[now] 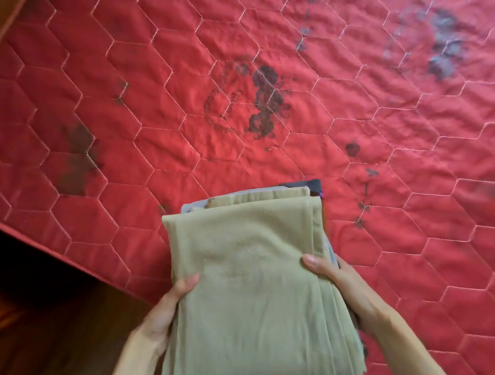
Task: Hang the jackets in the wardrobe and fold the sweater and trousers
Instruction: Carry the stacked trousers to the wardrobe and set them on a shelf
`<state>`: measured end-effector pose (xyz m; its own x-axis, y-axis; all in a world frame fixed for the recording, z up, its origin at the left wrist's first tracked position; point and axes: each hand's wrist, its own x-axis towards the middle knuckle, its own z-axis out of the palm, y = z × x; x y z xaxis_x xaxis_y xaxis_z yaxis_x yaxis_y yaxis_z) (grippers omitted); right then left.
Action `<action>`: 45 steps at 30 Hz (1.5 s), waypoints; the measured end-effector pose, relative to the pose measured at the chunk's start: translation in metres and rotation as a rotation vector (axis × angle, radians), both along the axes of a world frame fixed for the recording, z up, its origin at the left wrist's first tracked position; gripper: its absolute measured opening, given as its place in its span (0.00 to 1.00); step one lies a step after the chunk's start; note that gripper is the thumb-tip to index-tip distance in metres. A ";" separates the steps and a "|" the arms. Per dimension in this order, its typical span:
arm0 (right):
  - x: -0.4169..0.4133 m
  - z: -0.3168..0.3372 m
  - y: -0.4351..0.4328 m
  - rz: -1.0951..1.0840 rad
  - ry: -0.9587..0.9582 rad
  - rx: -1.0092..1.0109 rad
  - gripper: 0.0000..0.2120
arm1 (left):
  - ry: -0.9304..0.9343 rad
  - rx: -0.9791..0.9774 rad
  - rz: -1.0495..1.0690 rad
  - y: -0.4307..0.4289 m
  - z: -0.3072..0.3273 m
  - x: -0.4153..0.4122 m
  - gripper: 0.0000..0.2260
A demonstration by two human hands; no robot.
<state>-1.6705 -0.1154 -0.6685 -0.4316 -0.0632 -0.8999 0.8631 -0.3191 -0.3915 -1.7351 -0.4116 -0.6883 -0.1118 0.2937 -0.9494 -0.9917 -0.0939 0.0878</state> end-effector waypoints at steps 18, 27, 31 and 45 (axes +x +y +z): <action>-0.021 0.378 -0.025 0.619 0.538 -0.083 0.40 | 0.492 -0.081 0.283 -0.029 0.398 0.098 0.32; 0.000 0.470 -0.133 0.802 0.623 -0.193 0.34 | 0.825 -0.352 0.267 -0.104 0.557 0.201 0.32; 0.004 0.483 -0.199 0.986 0.698 -0.209 0.57 | 0.890 -0.577 0.322 -0.143 0.592 0.234 0.23; 0.026 0.539 -0.486 1.133 0.744 -0.517 0.33 | 0.897 -0.852 0.647 -0.363 0.627 0.315 0.17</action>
<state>-1.6450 -0.6009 -0.1292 -0.2787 -0.9229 -0.2657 0.3957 0.1417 -0.9074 -1.4201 -0.7747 -0.0617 -0.6618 -0.6678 -0.3407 -0.3694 -0.1051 0.9233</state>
